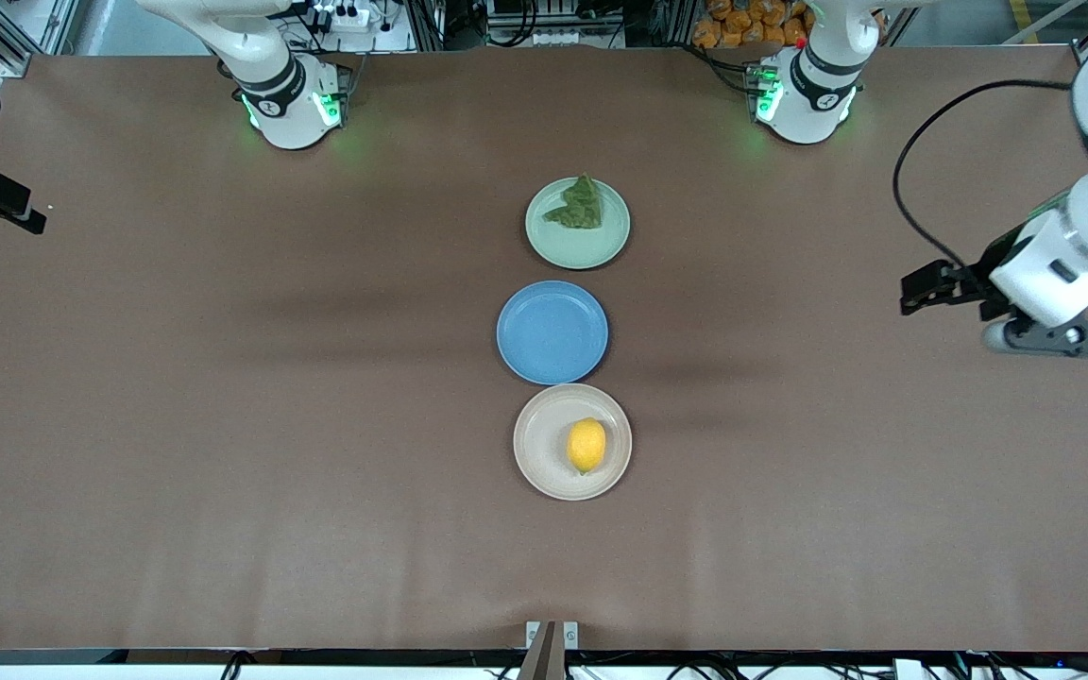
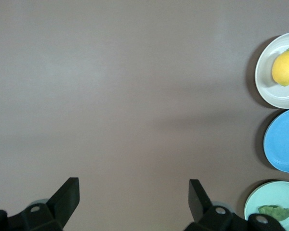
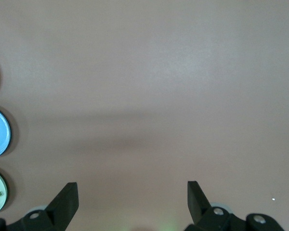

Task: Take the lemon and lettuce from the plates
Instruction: 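Move the left gripper toward the yellow lemon on the cream plate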

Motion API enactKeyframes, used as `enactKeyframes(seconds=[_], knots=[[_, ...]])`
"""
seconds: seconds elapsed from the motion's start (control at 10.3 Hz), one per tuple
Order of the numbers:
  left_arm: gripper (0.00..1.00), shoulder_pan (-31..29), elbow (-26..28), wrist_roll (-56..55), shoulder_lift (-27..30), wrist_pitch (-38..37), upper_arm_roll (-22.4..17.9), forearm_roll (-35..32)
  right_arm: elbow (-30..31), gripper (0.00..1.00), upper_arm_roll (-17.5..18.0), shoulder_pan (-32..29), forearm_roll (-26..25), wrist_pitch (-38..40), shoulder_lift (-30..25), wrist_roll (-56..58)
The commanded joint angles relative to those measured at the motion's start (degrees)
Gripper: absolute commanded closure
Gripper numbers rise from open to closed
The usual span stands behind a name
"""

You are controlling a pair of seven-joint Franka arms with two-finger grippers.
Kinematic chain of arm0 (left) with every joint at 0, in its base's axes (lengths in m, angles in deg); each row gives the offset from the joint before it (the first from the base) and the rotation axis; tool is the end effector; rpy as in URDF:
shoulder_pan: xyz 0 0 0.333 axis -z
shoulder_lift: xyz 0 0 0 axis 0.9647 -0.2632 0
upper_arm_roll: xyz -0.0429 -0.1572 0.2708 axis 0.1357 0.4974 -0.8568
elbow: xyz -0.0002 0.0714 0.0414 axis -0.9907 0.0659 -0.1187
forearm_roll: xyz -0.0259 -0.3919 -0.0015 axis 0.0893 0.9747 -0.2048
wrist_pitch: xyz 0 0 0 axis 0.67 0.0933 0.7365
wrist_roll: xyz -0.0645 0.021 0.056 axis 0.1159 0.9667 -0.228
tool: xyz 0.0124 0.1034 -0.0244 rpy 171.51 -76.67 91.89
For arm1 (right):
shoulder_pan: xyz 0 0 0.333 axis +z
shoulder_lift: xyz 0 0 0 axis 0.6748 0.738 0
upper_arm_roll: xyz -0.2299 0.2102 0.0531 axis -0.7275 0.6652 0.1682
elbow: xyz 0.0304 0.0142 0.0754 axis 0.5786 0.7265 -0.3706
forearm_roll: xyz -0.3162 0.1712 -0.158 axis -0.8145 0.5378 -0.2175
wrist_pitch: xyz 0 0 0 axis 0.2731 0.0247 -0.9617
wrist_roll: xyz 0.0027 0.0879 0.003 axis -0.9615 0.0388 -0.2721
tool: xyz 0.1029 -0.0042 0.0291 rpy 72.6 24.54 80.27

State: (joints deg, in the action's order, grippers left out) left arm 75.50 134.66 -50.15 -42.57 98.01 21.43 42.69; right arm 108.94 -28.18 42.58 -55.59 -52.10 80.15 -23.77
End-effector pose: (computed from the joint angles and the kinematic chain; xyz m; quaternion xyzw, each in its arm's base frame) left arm 0.6123 -0.0894 0.5417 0.9983 -0.0492 -0.0230 0.0192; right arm 0.5375 -0.0515 0.6557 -0.9995 0.0162 0.0190 0.0213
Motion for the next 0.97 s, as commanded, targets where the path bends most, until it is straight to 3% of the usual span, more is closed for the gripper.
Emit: enactKeyframes(seconds=[0.0,0.87], knots=[[0.0,1.1,-0.6,0.3,-3.4,2.1,0.1,-0.9,-0.1,0.0,0.6,-0.6,0.3,0.7,-0.7,-0.1],[0.0,12.3,-1.0,-0.4,-16.9,22.8,0.4,-0.2,0.3,0.0,0.9,-0.1,0.4,0.9,-0.7,-0.2]])
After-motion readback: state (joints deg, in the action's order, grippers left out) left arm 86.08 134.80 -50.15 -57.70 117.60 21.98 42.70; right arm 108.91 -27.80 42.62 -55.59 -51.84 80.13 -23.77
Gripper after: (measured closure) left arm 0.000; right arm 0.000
